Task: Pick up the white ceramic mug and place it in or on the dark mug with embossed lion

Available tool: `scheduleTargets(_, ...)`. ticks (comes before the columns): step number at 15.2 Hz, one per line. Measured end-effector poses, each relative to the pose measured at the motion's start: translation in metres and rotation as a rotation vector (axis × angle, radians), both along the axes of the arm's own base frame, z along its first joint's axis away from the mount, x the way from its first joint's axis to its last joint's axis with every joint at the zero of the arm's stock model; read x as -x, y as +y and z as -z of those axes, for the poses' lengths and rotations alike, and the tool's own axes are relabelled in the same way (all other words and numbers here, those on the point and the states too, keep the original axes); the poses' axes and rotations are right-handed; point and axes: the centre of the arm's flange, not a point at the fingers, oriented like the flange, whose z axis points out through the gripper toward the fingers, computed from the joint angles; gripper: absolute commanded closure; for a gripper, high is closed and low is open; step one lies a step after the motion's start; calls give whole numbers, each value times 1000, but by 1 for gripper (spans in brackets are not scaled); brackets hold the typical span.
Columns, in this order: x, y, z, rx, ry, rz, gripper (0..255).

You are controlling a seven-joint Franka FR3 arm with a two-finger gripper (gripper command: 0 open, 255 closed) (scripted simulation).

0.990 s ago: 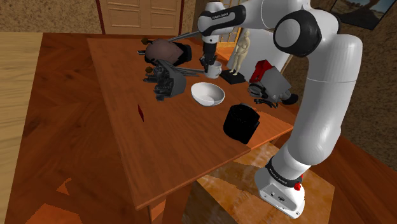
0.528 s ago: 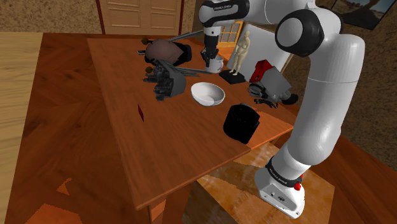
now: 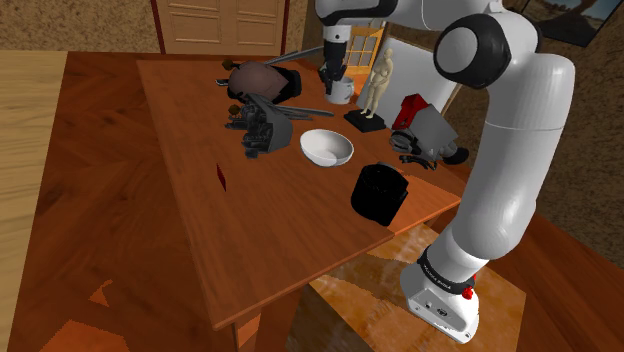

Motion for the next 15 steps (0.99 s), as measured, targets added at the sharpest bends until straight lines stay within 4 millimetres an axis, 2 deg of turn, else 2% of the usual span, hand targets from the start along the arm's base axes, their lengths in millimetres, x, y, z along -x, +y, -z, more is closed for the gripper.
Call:
scheduleTargets(6, 1, 0, -31, 0, 0, 0, 255)
scheduleTargets(7, 7, 2, -32, 0, 0, 0, 255)
scheduleTargets(12, 54, 30, -37, 0, 0, 1, 255)
scheduleTargets(15, 92, 50, -33, -1, 0, 0, 255)
